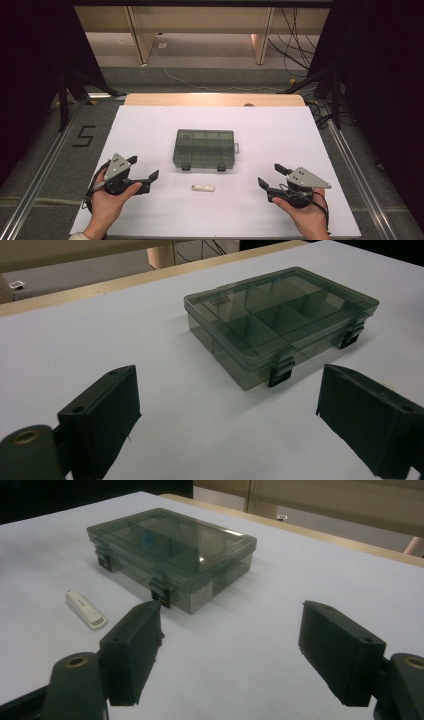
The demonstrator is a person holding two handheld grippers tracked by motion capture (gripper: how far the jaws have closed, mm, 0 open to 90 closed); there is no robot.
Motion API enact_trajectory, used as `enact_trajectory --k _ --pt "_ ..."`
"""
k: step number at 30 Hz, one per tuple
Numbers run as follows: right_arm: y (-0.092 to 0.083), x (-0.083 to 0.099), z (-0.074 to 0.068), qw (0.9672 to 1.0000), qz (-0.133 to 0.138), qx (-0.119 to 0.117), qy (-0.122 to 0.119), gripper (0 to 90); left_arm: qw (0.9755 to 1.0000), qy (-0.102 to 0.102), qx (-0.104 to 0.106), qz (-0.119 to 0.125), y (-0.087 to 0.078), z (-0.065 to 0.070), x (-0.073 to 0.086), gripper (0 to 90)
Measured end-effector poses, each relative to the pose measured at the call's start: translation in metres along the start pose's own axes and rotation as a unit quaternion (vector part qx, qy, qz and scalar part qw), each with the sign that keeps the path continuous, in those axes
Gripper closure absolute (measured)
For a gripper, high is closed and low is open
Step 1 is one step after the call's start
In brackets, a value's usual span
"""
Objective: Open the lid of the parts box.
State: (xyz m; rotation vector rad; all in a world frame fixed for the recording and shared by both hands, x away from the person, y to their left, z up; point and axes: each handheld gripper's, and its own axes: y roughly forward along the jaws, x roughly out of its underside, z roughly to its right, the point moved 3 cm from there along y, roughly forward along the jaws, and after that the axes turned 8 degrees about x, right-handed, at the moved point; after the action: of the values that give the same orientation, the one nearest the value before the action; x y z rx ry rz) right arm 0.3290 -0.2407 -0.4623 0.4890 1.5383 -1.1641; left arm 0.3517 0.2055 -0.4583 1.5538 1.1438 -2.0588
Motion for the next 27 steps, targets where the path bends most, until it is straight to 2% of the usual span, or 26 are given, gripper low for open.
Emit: enact_trajectory --k 1,3,4,5,6,7,8,9,10,11,12,13,14,15,17,18,19,20,21,22,24,25,27 --pt "0.003 0.000 0.001 0.9998 0.017 0.005 0.002 26.2 0.9999 0.009 0.004 0.002 0.001 0.000 -0.001 11.4" --pt "0.000 0.000 0.002 1.0000 0.000 -0.001 0.004 26.6 1.0000 0.010 0.001 0.000 0.002 0.000 -0.001 12.8" --pt "0.001 0.000 0.003 1.0000 0.006 0.002 -0.001 26.6 1.0000 0.009 0.002 0.000 0.002 0.000 -0.001 14.3" --pt "0.003 0.000 0.001 0.9998 0.018 0.003 0.006 26.8 1.0000 0.008 0.002 -0.002 0.002 0.001 -0.001 15.5" --pt "0.001 0.000 0.002 0.9999 0.011 0.004 0.000 27.8 1.0000 0.009 0.004 -0.002 0.002 0.001 -0.001 16.6" --pt "0.002 -0.001 0.002 0.9998 0.017 0.005 -0.002 28.5 0.9999 0.013 0.008 0.004 0.002 0.001 -0.002 19.1" --pt "0.000 -0.002 0.002 1.0000 0.006 0.002 -0.006 29.7 0.9999 0.008 0.007 0.004 0.002 0.002 -0.001 22.5" --pt "0.000 -0.002 0.002 1.0000 0.006 0.002 -0.006 29.7 0.9999 0.008 0.007 0.004 0.002 0.002 -0.001 26.0" --pt "0.002 -0.005 0.001 0.9998 0.019 0.003 -0.004 33.9 0.9998 0.016 0.007 -0.002 0.001 0.003 -0.002 32.4" --pt "0.002 -0.005 0.001 0.9998 0.019 0.003 -0.004 33.9 0.9997 0.020 0.009 0.000 0.001 0.003 -0.002 32.4" --pt "0.002 -0.010 0.000 0.9997 0.024 0.002 -0.010 39.7 0.9997 0.021 0.010 0.003 0.002 0.003 -0.004 44.3" --pt "0.003 -0.012 0.001 0.9993 0.030 0.004 -0.021 43.1 0.9996 0.025 0.013 0.002 0.003 0.003 -0.005 48.1" --pt "0.005 -0.014 -0.001 0.9994 0.030 -0.002 -0.019 48.3 0.9997 0.022 0.014 -0.002 0.004 0.005 -0.005 53.9" --pt "0.005 -0.015 -0.002 0.9996 0.018 -0.013 -0.020 52.4 0.9993 0.034 0.016 -0.009 0.005 0.006 -0.007 60.1" --pt "0.008 -0.018 -0.003 0.9991 0.011 -0.012 -0.038 63.9 0.9991 0.038 0.010 -0.014 0.006 0.007 -0.007 69.0" --pt "0.012 -0.021 -0.003 0.9984 0.015 -0.016 -0.052 68.5 0.9983 0.050 -0.002 -0.030 0.007 0.009 -0.010 73.2" --pt "0.012 -0.021 -0.003 0.9984 0.015 -0.016 -0.052 68.5 0.9983 0.050 -0.002 -0.030 0.007 0.009 -0.010 76.2" --pt "0.017 -0.023 -0.006 0.9980 0.009 -0.023 -0.058 76.2 0.9978 0.054 -0.005 -0.037 0.010 0.009 -0.012 79.8" --pt "0.017 -0.023 -0.006 0.9980 0.009 -0.023 -0.058 76.2 0.9978 0.054 -0.005 -0.037 0.010 0.009 -0.012 81.7" --pt "0.020 -0.024 -0.008 0.9973 -0.002 -0.031 -0.067 80.6 0.9978 0.053 0.003 -0.041 0.013 0.007 -0.013 84.0" --pt "0.023 -0.026 -0.009 0.9958 -0.013 -0.034 -0.084 85.4 0.9971 0.056 0.001 -0.051 0.017 0.005 -0.012 87.2" --pt "0.024 -0.027 -0.009 0.9956 -0.015 -0.036 -0.085 87.3 0.9973 0.052 0.001 -0.053 0.018 0.004 -0.012 88.5" --pt "0.027 -0.029 -0.009 0.9957 -0.026 -0.033 -0.082 87.8 0.9969 0.055 0.004 -0.056 0.022 0.002 -0.013 89.3"
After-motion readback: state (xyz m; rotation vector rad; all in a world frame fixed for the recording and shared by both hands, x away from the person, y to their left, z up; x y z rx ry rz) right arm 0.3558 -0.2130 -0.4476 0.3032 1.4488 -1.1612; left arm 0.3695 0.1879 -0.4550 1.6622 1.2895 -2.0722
